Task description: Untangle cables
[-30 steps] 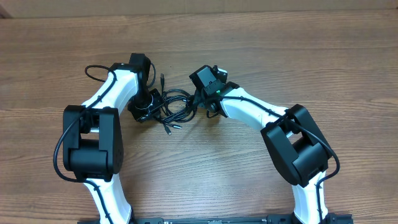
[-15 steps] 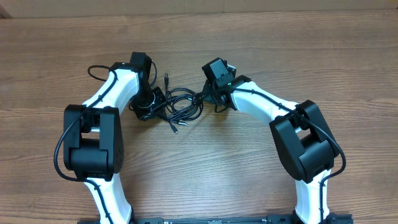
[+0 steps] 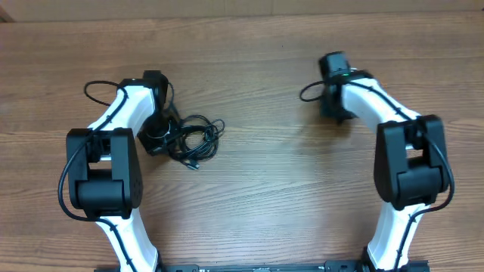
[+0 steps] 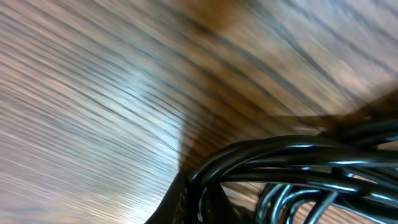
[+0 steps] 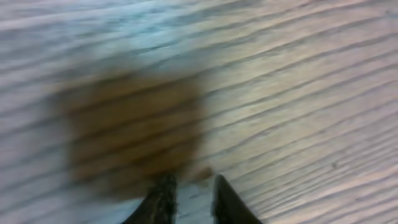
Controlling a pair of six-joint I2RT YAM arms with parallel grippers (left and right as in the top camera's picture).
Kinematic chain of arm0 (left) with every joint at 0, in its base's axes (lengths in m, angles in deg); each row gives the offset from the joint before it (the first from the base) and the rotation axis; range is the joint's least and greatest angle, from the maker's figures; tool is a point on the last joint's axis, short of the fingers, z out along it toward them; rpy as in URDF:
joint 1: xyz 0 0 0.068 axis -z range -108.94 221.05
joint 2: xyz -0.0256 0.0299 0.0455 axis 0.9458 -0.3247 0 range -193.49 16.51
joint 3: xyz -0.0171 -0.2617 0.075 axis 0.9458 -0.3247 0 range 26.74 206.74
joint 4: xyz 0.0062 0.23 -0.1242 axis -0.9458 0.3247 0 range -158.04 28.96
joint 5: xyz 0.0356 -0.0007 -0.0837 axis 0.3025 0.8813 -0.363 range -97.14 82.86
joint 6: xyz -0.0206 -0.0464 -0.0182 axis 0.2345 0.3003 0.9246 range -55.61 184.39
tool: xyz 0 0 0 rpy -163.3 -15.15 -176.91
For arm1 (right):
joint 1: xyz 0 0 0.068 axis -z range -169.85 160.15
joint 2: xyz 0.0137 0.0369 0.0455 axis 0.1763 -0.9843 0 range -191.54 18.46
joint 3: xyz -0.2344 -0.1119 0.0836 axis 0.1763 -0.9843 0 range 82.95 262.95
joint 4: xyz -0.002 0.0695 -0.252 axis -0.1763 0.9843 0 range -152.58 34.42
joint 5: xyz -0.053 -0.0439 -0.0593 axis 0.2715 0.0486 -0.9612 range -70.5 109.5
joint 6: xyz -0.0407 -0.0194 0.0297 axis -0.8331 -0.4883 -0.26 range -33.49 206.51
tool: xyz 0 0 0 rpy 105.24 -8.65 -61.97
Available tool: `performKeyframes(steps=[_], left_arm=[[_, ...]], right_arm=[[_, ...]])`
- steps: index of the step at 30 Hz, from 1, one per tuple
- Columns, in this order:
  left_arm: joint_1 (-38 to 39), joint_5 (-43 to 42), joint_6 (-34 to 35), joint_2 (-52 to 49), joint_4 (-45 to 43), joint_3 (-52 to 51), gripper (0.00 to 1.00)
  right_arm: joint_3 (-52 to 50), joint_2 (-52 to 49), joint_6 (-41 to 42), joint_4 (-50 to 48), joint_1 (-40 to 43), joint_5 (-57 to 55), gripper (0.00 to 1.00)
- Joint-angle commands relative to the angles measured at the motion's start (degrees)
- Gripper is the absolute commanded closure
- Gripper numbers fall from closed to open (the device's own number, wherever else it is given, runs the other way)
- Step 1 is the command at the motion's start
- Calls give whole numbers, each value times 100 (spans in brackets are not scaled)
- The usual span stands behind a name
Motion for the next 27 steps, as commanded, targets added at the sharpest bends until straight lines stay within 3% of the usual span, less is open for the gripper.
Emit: performKeyframes(steps=[1,7,12,17,23,27], left_arm=[[9,767,-367,-188,-186,-160,96],[11,-481,-1867,-186,-540,-37,96],[11,-616,-1991,-186,144,909,84],[55,-944,-2033,-186,1019,1794,68],[319,-1215,-1939,-203,1429,1768,43],[501,-1165,-1436,-262,1056,1311,44]], right_arm=[[339,24,-1746,262,-398,1392,65],[769,24,-2284,562,-398,4207,62],[894,24,-2273,422,-411,5727,60],[872,22,-2229,553,-599,5803,57],[785,22,-1996,501,-1045,5670,54],[778,11,-1034,317,-1303,5355,54]])
